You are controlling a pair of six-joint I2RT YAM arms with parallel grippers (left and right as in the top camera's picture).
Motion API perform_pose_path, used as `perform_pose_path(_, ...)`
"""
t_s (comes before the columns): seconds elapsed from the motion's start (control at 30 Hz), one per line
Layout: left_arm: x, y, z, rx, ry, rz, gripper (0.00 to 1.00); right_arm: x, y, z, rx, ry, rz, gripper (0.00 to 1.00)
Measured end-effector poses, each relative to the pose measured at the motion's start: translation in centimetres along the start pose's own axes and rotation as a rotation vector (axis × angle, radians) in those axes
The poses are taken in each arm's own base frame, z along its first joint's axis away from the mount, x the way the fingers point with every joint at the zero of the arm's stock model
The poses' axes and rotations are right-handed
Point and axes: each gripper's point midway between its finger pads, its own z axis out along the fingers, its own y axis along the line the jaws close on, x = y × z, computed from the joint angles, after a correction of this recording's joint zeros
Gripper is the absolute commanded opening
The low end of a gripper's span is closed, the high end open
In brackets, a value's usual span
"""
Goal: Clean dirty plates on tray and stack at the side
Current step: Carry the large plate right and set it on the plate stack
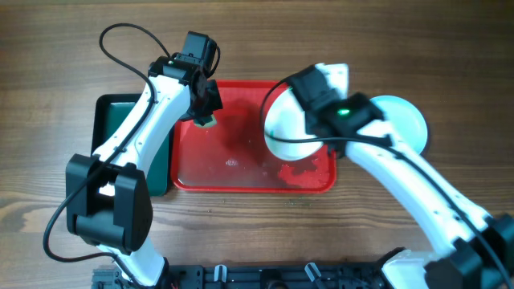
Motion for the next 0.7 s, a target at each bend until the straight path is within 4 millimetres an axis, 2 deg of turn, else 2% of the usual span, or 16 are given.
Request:
perform_pose_path(0.17,0.0,0.0,0.0,0.000,0.000,0.000,0.05,-0.6,-5.6,-2.3,-0.068,0.011,0.183,0.04)
perform_pose_path(0.23,0.0,0.0,0.0,0.000,0.000,0.000,0.05,-0.2,-8.2,-3.0,-0.063,0.003,0.251,0.04)
perform_pose_path(0.3,0.0,0.0,0.0,0.000,0.001,0.000,0.05,1.2,-11.2,-2.8,-0.042,-0.007,0.325,0.04)
perform_pose_path(0.37,0.0,0.0,0.0,0.000,0.001,0.000,0.05,2.2,-13.2,-1.8,-0.032,-0.020,0.388,0.04)
perform_pose_path(0.47,0.0,0.0,0.0,0.000,0.000,0.000,0.05,4.0,-15.7,1.0,-0.008,-0.010,0.489,0.04)
perform_pose_path(0.53,0.0,0.0,0.0,0.000,0.001,0.000,0.05,5.5,-17.0,3.6,-0.012,0.004,0.559,0.04)
perform_pose_path(0.7,0.3,0.1,0.0,-0.003,0.011,0.001,0.04,7.8,-19.3,7.9,0.016,0.049,0.668,0.04)
